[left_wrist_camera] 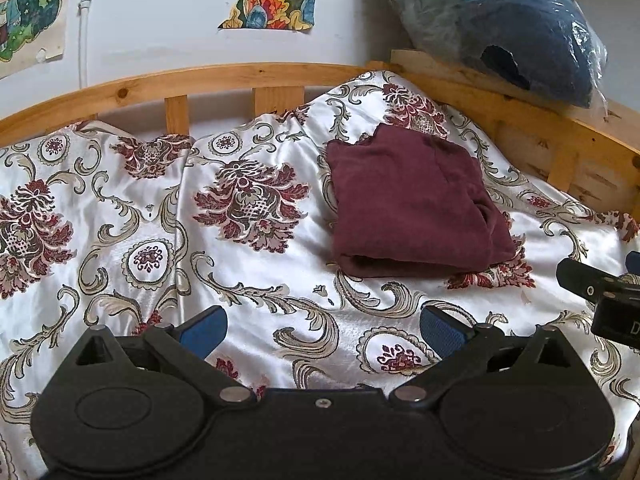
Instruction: Fold small clothes
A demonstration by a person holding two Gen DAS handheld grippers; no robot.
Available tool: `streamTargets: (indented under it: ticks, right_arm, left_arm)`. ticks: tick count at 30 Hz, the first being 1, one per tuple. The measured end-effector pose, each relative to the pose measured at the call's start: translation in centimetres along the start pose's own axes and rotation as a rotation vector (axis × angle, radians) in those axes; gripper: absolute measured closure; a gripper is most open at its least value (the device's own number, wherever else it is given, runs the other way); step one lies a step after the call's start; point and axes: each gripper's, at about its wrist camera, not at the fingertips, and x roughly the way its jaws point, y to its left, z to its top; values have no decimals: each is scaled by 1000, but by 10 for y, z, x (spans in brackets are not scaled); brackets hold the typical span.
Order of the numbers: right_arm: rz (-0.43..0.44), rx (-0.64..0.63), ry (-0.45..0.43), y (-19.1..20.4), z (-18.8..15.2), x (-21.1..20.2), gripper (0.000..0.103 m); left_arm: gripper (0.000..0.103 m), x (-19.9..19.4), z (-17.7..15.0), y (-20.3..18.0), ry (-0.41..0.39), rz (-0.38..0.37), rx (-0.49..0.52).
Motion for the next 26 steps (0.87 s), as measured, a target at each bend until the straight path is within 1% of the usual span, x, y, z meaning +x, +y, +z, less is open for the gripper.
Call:
streamTargets:
  ticks: [26]
  right_arm:
    - [8, -1, 7, 3, -1, 1, 0]
  left_arm:
    - [1, 0, -1, -3, 11, -2, 9]
